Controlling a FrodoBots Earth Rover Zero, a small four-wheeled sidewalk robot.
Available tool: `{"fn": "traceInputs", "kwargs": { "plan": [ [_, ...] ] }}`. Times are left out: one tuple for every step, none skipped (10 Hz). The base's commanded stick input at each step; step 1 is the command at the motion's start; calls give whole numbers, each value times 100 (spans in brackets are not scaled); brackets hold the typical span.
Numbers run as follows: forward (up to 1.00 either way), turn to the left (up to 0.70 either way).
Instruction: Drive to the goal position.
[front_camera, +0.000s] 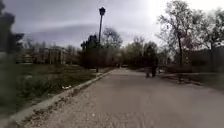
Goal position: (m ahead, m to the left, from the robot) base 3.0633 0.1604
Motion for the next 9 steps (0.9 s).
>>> {"fn": "traceInputs", "kwargs": {
  "plan": [
    [70,0],
    [70,0],
    [70,0],
    [70,0],
    [70,-9],
    [70,-17],
    [70,-25],
    [70,-33],
    [70,-35]
  ]
}}
